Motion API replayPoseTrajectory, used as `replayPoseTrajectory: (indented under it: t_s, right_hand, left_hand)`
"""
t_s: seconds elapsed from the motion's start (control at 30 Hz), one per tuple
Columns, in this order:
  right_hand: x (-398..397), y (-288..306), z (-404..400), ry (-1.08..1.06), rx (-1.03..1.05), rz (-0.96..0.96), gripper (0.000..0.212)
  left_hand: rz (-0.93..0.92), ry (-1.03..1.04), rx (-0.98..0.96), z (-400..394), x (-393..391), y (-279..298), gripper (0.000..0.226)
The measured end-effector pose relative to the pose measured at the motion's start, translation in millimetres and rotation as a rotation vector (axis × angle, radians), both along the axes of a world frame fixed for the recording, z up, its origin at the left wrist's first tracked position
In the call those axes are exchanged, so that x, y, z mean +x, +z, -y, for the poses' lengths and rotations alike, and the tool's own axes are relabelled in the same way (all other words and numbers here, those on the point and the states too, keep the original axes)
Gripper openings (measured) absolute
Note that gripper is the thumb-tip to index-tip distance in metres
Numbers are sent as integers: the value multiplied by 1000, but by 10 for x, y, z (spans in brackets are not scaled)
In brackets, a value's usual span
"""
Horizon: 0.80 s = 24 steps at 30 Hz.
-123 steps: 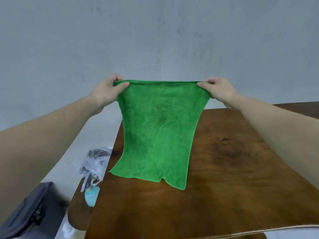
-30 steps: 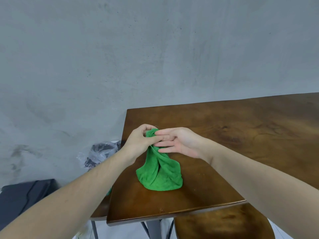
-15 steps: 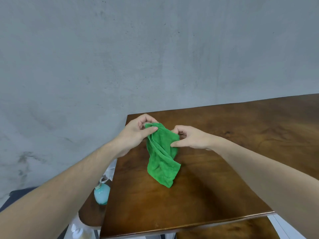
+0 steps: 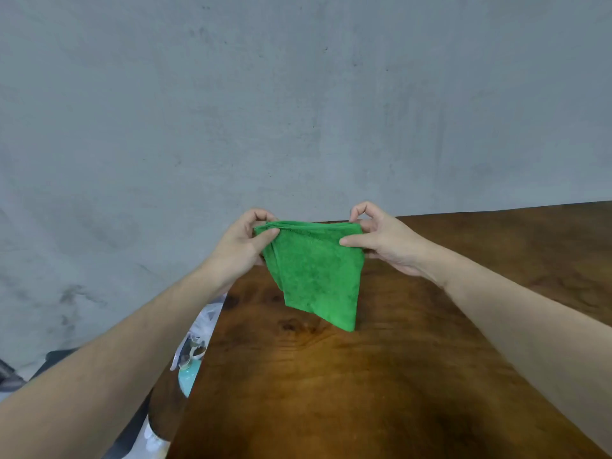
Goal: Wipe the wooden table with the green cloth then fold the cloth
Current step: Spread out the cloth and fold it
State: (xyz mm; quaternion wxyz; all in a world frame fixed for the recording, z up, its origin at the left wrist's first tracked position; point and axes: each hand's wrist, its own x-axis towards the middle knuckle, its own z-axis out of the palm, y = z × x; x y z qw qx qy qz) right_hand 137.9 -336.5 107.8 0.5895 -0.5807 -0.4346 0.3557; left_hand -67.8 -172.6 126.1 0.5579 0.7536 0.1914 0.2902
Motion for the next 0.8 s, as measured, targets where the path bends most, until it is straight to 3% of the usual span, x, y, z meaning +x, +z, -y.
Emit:
replayPoseTrajectory:
  t_s: [0.3,0.57,0.8]
  right_hand:
    - [212,-377,-674,-50,-94,109,30]
    - [607,-770,-1942,-268,-291,258,23]
    - [1070,-1100,-2850,-447,-398,509,21]
  left_hand:
    - [-110,114,-4,-559,214,-346,13]
    - [-270,157,-47,-1876,840,-925,8]
    - [-311,200,-38,-2863,1492,-1351,9]
